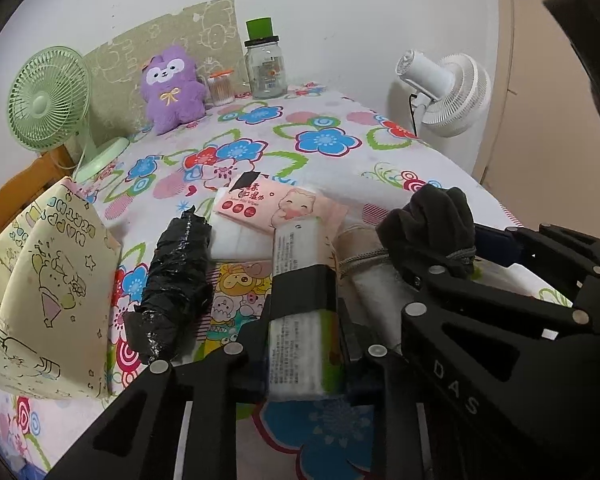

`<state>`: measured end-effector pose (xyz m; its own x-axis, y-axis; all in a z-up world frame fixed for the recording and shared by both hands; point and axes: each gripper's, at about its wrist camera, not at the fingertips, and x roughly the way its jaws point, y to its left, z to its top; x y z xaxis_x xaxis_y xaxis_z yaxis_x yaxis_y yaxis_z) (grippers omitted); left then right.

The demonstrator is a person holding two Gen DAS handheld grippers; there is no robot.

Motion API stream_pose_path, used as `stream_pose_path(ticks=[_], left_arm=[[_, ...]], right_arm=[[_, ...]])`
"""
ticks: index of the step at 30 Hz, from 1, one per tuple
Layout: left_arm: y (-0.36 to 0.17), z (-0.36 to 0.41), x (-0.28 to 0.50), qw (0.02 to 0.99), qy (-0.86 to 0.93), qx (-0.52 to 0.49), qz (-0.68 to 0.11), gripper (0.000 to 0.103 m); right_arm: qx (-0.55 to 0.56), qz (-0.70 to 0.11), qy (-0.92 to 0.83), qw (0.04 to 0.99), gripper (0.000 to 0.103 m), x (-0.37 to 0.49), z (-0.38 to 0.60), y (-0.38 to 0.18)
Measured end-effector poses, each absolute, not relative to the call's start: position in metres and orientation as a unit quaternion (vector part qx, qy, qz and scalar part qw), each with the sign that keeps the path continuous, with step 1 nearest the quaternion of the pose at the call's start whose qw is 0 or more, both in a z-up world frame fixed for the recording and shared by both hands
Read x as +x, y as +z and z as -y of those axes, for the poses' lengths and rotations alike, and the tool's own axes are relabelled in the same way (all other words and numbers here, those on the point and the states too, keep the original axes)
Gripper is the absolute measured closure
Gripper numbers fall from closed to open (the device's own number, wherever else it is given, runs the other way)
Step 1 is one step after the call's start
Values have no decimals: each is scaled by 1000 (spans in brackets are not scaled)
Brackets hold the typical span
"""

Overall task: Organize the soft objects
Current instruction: 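Grasp the green tissue box with the left tool while the right tool grasps the grey gloves, then carry the tissue box and gloves together over the fabric storage box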

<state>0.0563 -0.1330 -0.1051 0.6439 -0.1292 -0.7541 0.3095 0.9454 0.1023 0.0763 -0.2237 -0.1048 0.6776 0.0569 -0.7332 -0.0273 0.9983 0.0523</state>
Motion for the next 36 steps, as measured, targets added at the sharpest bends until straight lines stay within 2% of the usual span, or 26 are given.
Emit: stream_pose_path(ticks=[7, 36], left_arm=[[-99, 130, 52, 902, -126, 105, -398, 84], [-39, 109, 29, 921, -129, 106, -353, 85]], right_arm=[[18, -394, 16, 919, 59, 70, 223, -95], [25, -343, -11, 939, 59, 37, 205, -29]])
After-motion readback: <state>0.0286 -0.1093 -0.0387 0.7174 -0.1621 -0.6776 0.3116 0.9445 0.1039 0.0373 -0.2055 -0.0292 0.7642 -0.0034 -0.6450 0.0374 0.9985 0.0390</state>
